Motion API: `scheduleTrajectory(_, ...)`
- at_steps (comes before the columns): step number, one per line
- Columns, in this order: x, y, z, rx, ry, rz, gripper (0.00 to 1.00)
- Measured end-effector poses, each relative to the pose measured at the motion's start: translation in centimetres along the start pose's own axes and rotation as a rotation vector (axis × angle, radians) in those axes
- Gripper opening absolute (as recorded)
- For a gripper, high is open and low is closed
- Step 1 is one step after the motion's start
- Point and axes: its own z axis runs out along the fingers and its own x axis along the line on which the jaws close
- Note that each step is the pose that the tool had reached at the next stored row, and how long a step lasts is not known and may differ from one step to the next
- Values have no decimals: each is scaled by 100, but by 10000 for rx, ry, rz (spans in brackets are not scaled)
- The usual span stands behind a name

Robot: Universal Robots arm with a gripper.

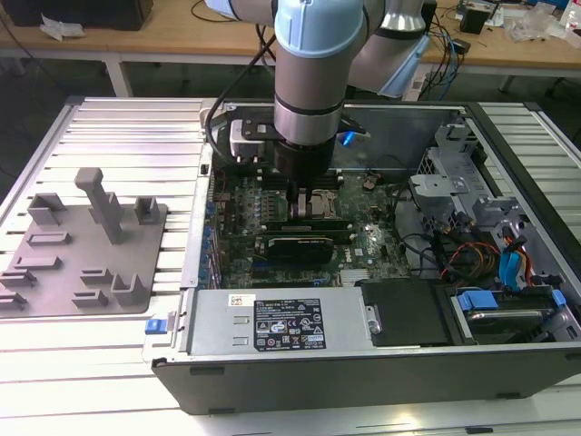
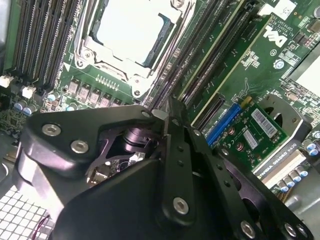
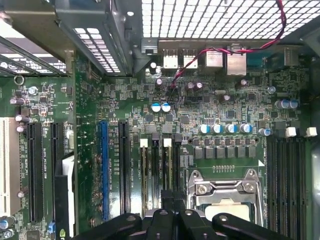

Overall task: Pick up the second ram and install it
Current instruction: 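Press down the second ram until it locks into place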

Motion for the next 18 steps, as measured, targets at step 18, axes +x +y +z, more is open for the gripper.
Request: scheduleTrajectory(18, -28, -260, -450, 2, 5, 1, 8)
